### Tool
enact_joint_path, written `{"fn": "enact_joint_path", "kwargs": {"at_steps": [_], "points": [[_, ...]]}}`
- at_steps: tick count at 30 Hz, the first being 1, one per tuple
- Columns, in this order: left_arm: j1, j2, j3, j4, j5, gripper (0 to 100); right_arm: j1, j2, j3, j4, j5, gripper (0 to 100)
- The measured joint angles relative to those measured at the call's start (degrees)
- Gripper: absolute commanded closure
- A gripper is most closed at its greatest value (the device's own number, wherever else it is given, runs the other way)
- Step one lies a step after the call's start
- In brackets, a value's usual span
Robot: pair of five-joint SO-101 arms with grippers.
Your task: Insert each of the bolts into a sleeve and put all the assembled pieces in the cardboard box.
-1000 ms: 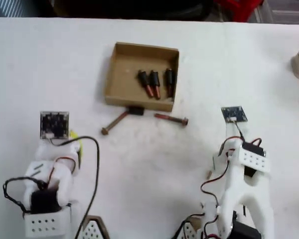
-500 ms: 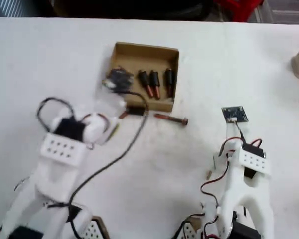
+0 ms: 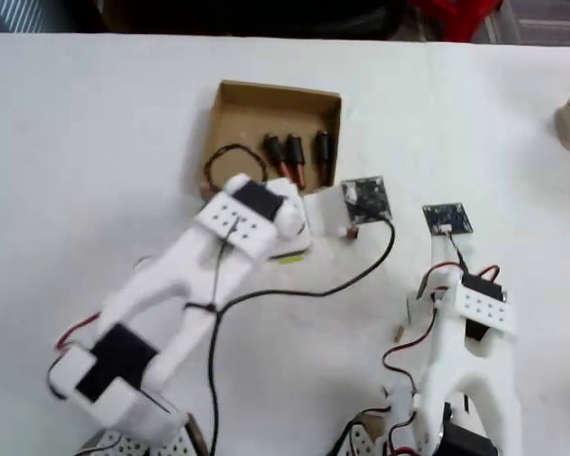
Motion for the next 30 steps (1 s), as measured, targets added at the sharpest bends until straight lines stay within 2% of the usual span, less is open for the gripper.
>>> {"fn": "enact_joint_path", "kwargs": {"at_steps": [8,16,22,24,28,30], "points": [[1.05,20.57,-21.19,1.76,-0.26,79,0.00,0.00,0.00,0.00,0.18,98.1],[6.33,34.20,-37.36,4.92,-0.35,79,0.26,-0.09,0.70,-0.88,-0.09,98.1],[7.03,45.98,-49.05,5.36,-0.35,79,0.26,-0.09,0.70,-0.88,-0.09,98.1],[6.68,48.53,-53.71,7.91,-0.35,82,0.26,-0.09,0.70,-0.88,-0.09,98.1],[6.42,52.31,-61.10,14.07,1.23,98,0.26,-0.09,0.70,-0.88,-0.09,98.1],[6.77,53.71,-63.47,16.35,1.76,97,0.26,-0.09,0.70,-1.05,-0.09,98.1]]}}
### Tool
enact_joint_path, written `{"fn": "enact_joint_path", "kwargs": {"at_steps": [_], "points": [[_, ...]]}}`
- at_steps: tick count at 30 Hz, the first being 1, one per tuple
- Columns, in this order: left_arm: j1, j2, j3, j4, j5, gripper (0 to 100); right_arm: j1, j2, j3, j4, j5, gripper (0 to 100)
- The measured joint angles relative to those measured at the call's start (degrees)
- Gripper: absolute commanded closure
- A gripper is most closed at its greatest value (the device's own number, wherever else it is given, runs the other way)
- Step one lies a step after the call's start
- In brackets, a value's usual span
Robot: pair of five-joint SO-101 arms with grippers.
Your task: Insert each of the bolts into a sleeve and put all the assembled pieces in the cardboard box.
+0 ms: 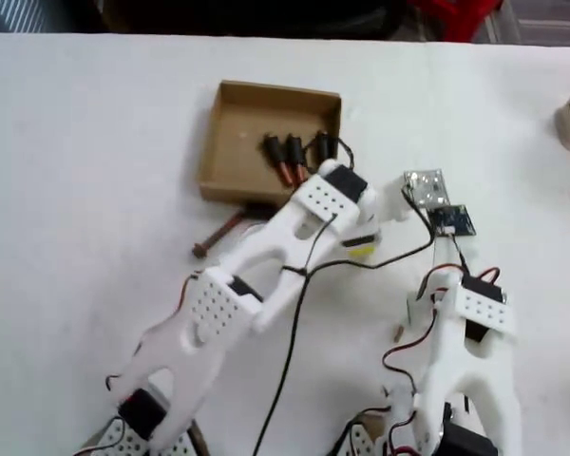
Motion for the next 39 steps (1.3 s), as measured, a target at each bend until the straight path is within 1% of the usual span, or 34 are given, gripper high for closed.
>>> {"fn": "enact_joint_path", "kwargs": {"at_steps": [1,5,7,9,12,15,18,22,24,28,31,34,39], "points": [[0.00,0.53,-0.88,1.05,0.26,96,0.00,0.00,0.00,0.00,0.00,98.1],[0.18,1.32,-4.84,6.68,1.67,98,0.00,0.00,0.00,0.00,0.00,98.1],[0.26,1.32,-8.70,9.85,5.80,98,0.00,0.00,0.00,0.00,0.00,98.1],[0.26,1.32,-13.89,12.92,11.87,98,0.00,0.00,0.00,0.00,0.00,98.1],[-0.09,1.32,-24.00,17.93,21.54,98,0.00,0.00,0.00,0.00,0.00,98.1],[0.18,1.32,-34.46,22.68,29.27,98,-0.09,0.00,0.00,0.00,0.18,98.1],[-1.41,1.32,-39.30,23.47,34.37,98,-0.09,0.00,0.00,0.00,0.18,98.1],[-4.57,1.32,-39.82,23.56,36.04,98,-0.09,0.00,0.00,0.00,0.18,98.1],[-5.89,1.32,-39.65,23.65,34.37,98,-0.09,0.00,0.00,0.00,0.18,98.1],[-6.86,1.32,-34.02,23.74,22.77,98,-0.09,0.00,0.00,-0.09,0.35,98.1],[-6.59,0.00,-26.29,23.74,16.26,98,-0.09,0.00,0.18,-1.14,0.35,98.1],[-6.59,-5.54,-16.79,23.74,11.25,98,-0.09,0.00,0.18,-1.49,0.35,98.1],[-6.59,-19.25,1.67,23.65,3.16,98,-0.09,0.00,0.18,-1.49,0.35,98.1]]}}
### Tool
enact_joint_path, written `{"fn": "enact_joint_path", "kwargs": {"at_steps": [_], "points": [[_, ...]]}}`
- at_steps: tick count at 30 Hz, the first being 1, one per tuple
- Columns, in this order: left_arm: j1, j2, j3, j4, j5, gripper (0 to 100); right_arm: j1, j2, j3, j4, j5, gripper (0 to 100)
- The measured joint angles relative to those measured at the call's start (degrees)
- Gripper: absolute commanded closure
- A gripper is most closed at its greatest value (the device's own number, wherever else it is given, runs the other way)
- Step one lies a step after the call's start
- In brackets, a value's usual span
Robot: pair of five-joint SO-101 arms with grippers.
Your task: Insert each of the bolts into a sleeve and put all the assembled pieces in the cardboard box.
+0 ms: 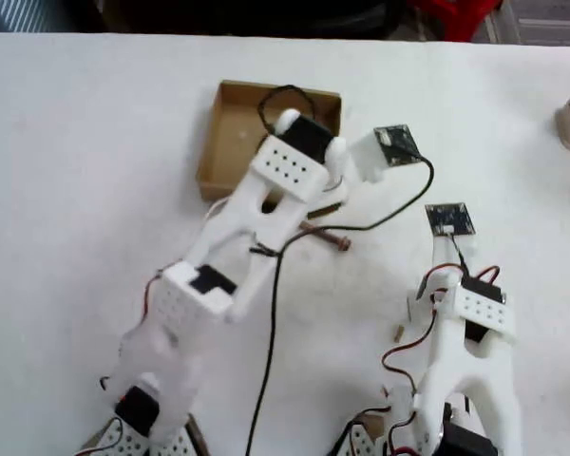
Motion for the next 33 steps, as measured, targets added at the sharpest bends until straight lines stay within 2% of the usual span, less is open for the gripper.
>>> {"fn": "enact_joint_path", "kwargs": {"at_steps": [2,7,10,16,27,33], "points": [[0.00,-4.66,6.86,0.00,-4.04,96,0.00,0.00,0.00,0.00,0.00,98.1],[0.00,-10.99,21.01,-0.09,-16.18,80,0.00,0.00,0.35,-0.09,0.00,98.1],[0.00,-12.31,25.85,-2.29,-20.57,78,0.00,0.00,0.35,-0.09,0.00,98.1],[-0.88,-12.57,26.90,-13.10,-21.63,78,0.00,0.00,0.35,-0.09,0.00,98.1],[0.97,-12.75,35.87,-27.43,-21.63,78,0.00,0.00,0.35,-0.09,0.00,98.1],[2.02,-12.75,38.68,-36.04,-18.46,78,0.00,0.00,0.35,-0.09,0.00,98.1]]}}
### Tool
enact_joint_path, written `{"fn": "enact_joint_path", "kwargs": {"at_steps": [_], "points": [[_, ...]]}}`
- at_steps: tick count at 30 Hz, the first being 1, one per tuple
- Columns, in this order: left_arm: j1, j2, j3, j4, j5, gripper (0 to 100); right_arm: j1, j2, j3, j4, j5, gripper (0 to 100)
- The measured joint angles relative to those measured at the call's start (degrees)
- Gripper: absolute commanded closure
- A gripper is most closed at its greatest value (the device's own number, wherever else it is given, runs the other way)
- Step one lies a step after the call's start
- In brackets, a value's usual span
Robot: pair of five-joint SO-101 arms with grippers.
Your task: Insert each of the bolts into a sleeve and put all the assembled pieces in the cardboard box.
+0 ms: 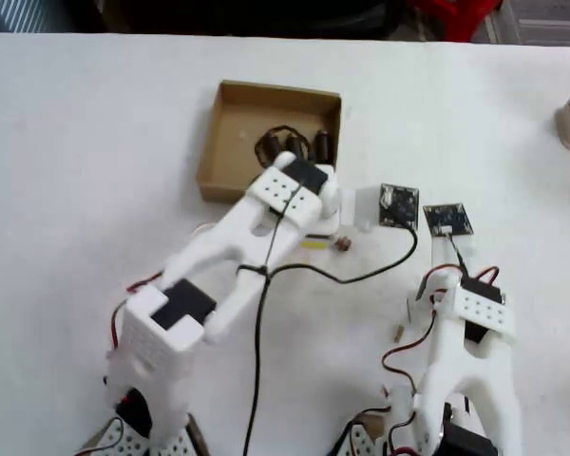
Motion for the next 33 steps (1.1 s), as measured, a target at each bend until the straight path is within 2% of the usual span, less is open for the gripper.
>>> {"fn": "enact_joint_path", "kwargs": {"at_steps": [5,12,19,24,28,33], "points": [[2.73,0.44,0.70,-3.25,2.11,78,0.00,0.00,0.00,0.00,0.00,98.1],[3.87,11.25,-4.40,-5.71,3.16,78,0.00,0.00,0.00,0.00,0.00,98.1],[3.69,15.38,-12.04,0.88,3.16,94,0.09,0.09,0.00,0.00,0.00,98.1],[3.96,15.65,-12.57,5.63,3.96,98,0.09,0.09,0.00,0.00,0.00,98.1],[4.13,15.65,-13.80,10.37,12.04,98,0.09,0.09,0.00,0.00,0.00,98.1],[3.87,15.91,-19.52,16.70,28.57,98,0.09,0.09,0.00,0.00,0.00,98.1]]}}
